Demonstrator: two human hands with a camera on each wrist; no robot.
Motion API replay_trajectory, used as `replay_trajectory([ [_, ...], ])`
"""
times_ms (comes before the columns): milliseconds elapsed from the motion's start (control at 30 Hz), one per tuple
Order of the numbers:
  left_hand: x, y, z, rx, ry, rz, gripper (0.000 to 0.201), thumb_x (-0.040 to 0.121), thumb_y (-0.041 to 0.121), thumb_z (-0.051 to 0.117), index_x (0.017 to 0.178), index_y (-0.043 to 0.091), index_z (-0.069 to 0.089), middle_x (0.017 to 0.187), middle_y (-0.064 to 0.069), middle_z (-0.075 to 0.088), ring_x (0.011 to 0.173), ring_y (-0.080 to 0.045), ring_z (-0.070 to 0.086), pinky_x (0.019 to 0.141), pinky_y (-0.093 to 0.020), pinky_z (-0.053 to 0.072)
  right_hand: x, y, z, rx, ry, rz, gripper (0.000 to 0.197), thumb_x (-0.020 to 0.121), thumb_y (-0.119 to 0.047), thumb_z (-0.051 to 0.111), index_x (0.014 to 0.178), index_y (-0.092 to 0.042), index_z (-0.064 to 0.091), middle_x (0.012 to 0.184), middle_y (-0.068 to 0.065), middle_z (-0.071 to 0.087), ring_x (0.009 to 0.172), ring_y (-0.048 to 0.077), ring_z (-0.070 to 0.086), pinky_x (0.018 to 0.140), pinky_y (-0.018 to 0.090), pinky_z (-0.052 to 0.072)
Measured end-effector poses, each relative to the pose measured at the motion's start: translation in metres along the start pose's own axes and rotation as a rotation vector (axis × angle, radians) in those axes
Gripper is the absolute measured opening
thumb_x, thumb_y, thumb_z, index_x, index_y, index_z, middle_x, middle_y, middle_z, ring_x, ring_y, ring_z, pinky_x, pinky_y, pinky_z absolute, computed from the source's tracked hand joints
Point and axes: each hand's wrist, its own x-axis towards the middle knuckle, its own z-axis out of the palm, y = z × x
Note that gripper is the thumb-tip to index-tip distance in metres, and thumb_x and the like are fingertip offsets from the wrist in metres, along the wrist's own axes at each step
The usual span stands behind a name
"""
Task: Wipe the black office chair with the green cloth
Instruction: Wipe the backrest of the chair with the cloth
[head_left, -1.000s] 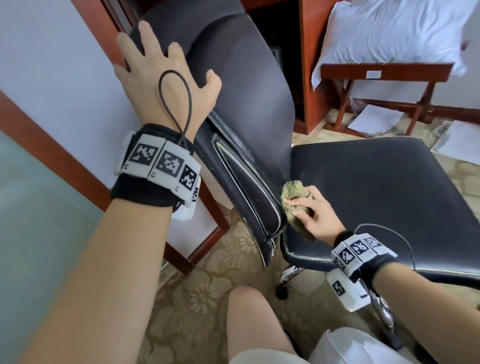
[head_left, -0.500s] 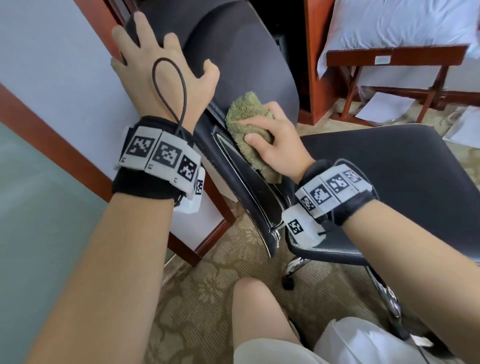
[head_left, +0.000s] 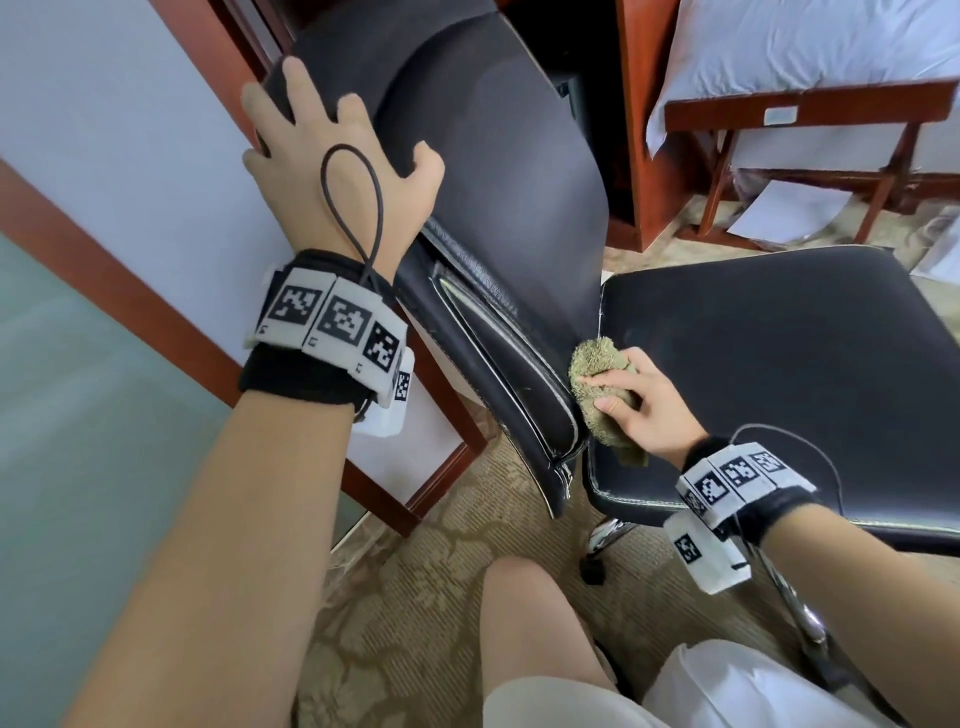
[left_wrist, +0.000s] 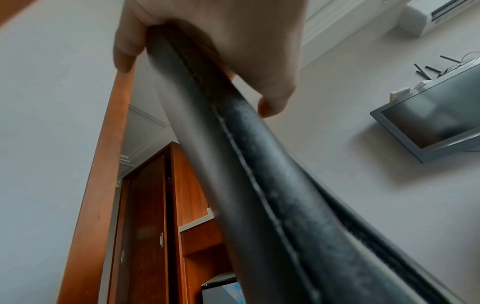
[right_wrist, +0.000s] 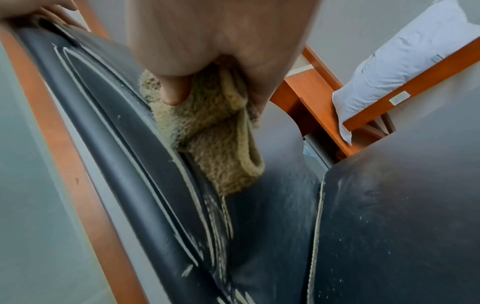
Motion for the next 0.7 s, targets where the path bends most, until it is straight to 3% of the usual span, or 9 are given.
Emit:
replay_trajectory([
  [133,0.000,0.000,-0.001,0.017,-0.011,0.017,0.064,0.080,0.050,0.041,0.128,0.008,0.051,0.151,-0.015,0.028,0.137,-0.042,0.022,0.098,-0.053,0.036,0.015,-0.014,-0.019,-0.113,-0.097,0.025,0.033,0.083,-0.002,0.065,0.104,-0.027,0.064,0.098,0.001,0.047,0.088,0.004,0.049,0.091,0.018,0.032],
  [267,0.000,0.002,-0.002,0.011,0.000,0.009,0.065,0.079,0.050,0.039,0.126,0.007,0.052,0.150,-0.015,0.029,0.136,-0.041,0.024,0.096,-0.052,0.037,0.040,-0.045,-0.024,-0.034,0.051,-0.150,0.030,0.079,-0.024,0.061,0.109,-0.024,0.062,0.098,0.008,0.048,0.093,0.015,0.050,0.094,0.007,0.032],
  [333,0.000,0.002,-0.001,0.011,0.002,0.008,0.065,0.079,0.050,0.038,0.126,0.007,0.052,0.150,-0.015,0.030,0.136,-0.041,0.024,0.095,-0.051,0.037,0.047,-0.052,-0.015,-0.023,0.041,-0.205,0.030,0.080,-0.024,0.062,0.110,-0.026,0.062,0.102,0.012,0.049,0.096,0.015,0.050,0.097,0.009,0.032],
  [367,0.000,0.001,-0.001,0.012,0.000,0.008,0.064,0.079,0.050,0.038,0.126,0.007,0.052,0.150,-0.014,0.029,0.136,-0.041,0.024,0.095,-0.051,0.037,0.046,-0.051,-0.008,-0.016,0.033,-0.205,0.030,0.080,-0.022,0.063,0.110,-0.027,0.061,0.102,0.008,0.048,0.097,0.011,0.050,0.097,0.009,0.032],
  [433,-0.001,0.000,0.000,0.009,-0.005,0.004,0.064,0.079,0.050,0.038,0.126,0.008,0.052,0.150,-0.015,0.030,0.136,-0.041,0.024,0.094,-0.051,0.037,0.036,-0.040,0.005,0.015,0.065,-0.167,0.028,0.080,-0.024,0.061,0.108,-0.027,0.062,0.100,-0.001,0.044,0.098,0.003,0.048,0.097,0.007,0.031],
  [533,0.000,0.000,0.000,0.009,0.002,-0.014,0.065,0.079,0.051,0.038,0.126,0.008,0.053,0.149,-0.014,0.031,0.135,-0.041,0.025,0.093,-0.050,0.038,0.016,-0.012,0.011,0.021,0.132,-0.046,0.030,0.077,-0.034,0.056,0.103,-0.022,0.065,0.099,0.002,0.044,0.091,0.008,0.049,0.093,0.005,0.030],
  [633,0.000,0.003,0.000,-0.005,0.006,-0.022,0.066,0.079,0.051,0.037,0.126,0.008,0.053,0.150,-0.013,0.031,0.136,-0.040,0.024,0.093,-0.050,0.038,-0.007,0.011,0.014,0.018,0.139,0.074,0.025,0.077,-0.017,0.063,0.100,-0.025,0.064,0.094,0.000,0.045,0.090,0.013,0.050,0.088,0.012,0.033],
  [700,0.000,0.003,0.001,-0.014,0.008,-0.024,0.066,0.079,0.051,0.038,0.126,0.007,0.053,0.149,-0.014,0.031,0.136,-0.041,0.024,0.093,-0.050,0.038,-0.021,0.020,0.019,0.035,0.132,0.138,0.034,0.079,-0.001,0.066,0.100,-0.027,0.061,0.094,-0.006,0.044,0.090,0.010,0.050,0.091,0.020,0.033],
])
